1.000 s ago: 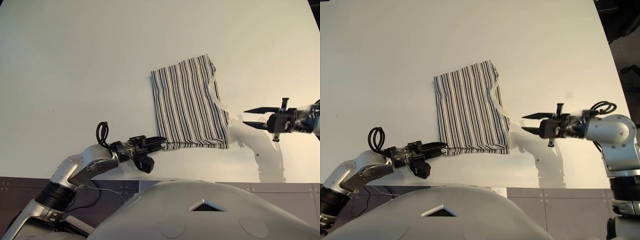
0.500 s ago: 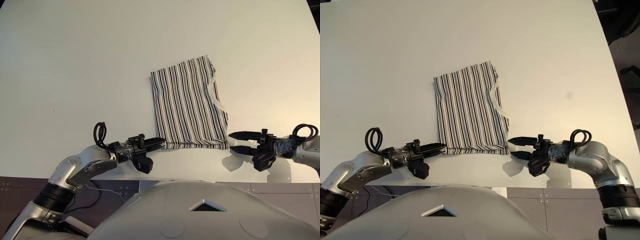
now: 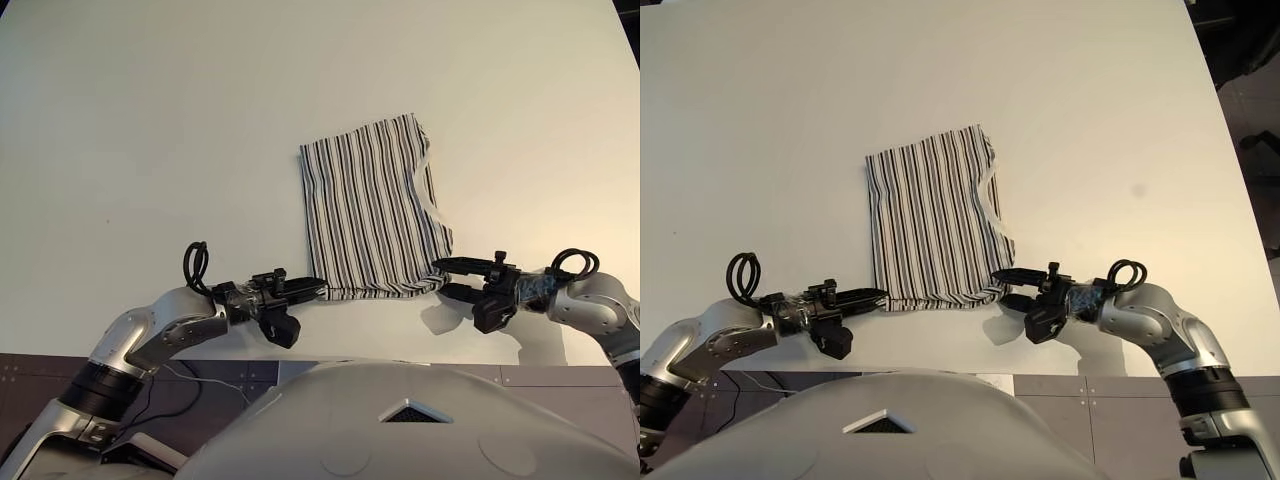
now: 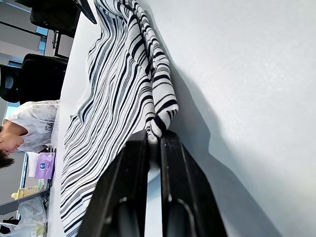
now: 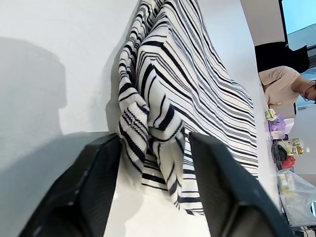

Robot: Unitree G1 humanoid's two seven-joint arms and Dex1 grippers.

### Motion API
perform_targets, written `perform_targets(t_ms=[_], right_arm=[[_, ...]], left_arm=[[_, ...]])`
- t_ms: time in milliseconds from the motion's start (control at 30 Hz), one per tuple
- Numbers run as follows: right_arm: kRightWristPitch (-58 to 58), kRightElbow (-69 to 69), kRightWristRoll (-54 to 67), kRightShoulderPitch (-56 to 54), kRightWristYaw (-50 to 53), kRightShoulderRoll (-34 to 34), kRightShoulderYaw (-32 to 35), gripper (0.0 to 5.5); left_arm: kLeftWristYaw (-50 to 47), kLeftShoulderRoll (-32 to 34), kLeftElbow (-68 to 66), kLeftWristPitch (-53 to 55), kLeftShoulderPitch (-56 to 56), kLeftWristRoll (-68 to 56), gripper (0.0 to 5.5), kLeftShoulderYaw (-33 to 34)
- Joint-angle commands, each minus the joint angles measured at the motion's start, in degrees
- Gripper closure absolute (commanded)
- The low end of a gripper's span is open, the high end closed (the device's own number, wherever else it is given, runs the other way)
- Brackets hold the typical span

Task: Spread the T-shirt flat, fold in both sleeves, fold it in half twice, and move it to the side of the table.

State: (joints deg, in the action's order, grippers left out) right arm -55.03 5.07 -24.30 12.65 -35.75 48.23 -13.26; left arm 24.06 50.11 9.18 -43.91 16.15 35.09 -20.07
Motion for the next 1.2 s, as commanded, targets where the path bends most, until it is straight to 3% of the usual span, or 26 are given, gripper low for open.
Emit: perform_targets(t_ms=[33, 300, 433, 567, 667, 733, 800, 967, 1200], right_arm=[[4.5, 1.4, -1.4, 0.1, -3.9, 1.7, -3.6, 3.94], [8.5, -1.2, 3.9, -0.8, -7.2, 4.1, -6.1, 5.39], [11.3, -5.1, 10.9, -0.9, -11.4, 7.9, -6.1, 5.40], [18.8, -15.0, 25.8, 2.4, -20.7, 17.5, -4.4, 5.40], [27.8, -24.8, 38.0, 8.3, -24.7, 25.3, 0.2, 5.40], [35.7, -29.0, 45.9, 7.2, -25.2, 26.5, 3.9, 5.40], [44.7, -30.3, 51.1, -0.3, -23.9, 23.1, 4.5, 5.40], [59.8, -19.2, 46.8, -25.7, -21.8, 5.0, -3.8, 5.40], [58.0, 14.7, 35.0, -42.7, -26.1, -11.9, -10.6, 5.40]], left_arm=[[1.5, 1.3, -1.1, 0.2, 0.6, 1.2, 5.34, -0.1], [1.0, 0.7, 0.1, -1.0, 0.2, 0.2, 5.35, 0.3], [0.4, 0.6, 3.1, -2.0, 1.7, -4.5, 5.36, 1.6], [0.4, 3.5, 12.0, -3.0, 10.5, -11.5, 5.36, 5.2], [1.5, 5.0, 20.3, -0.3, 18.6, -17.6, 5.36, 8.1], [1.8, 4.7, 23.8, 3.5, 21.9, -22.5, 5.36, 10.2], [1.9, 3.2, 24.0, 8.6, 20.7, -27.6, 5.36, 11.7], [3.8, -2.5, 16.3, 22.1, 8.8, -35.3, 5.36, 11.7], [10.2, -11.9, -5.2, 34.8, -14.8, -35.9, 5.36, 7.4]])
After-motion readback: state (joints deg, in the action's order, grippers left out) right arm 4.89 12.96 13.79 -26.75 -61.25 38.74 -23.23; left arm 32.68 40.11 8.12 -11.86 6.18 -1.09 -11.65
